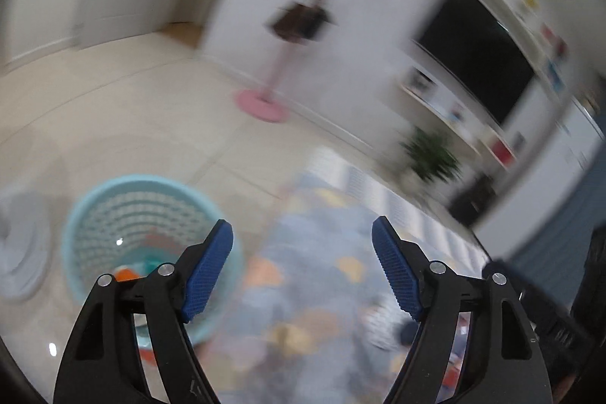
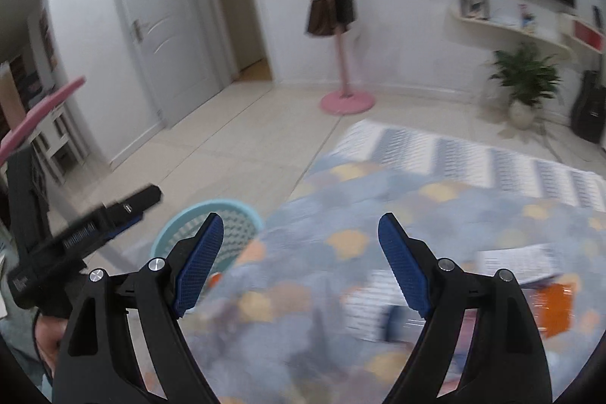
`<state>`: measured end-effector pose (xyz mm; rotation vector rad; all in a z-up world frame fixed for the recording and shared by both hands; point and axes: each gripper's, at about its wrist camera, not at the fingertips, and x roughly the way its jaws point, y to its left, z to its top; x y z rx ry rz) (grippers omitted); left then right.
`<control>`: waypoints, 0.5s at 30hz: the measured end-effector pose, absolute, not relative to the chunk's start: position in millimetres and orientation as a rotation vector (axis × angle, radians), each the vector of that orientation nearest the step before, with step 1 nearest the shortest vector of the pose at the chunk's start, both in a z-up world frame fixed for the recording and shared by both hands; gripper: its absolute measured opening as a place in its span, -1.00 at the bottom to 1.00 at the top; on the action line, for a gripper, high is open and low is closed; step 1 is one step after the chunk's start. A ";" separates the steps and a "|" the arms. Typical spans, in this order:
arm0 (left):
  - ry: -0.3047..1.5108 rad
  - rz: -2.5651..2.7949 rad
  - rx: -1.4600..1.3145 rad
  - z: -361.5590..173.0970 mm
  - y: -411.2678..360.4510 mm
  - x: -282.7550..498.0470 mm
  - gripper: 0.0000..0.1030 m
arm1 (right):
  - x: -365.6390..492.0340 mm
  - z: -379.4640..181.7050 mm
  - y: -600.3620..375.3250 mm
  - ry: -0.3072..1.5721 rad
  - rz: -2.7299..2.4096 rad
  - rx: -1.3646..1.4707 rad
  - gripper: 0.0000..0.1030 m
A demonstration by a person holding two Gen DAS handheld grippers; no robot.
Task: Collect trash
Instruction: 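Swing both tools back to the table toward the remaining bottles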
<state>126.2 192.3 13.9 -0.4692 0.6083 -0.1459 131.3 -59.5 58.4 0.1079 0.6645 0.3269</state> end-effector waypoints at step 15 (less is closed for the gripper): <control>0.817 -0.726 0.020 -38.4 -33.1 157.7 0.59 | 79.8 11.6 -265.6 0.727 -0.031 0.268 0.55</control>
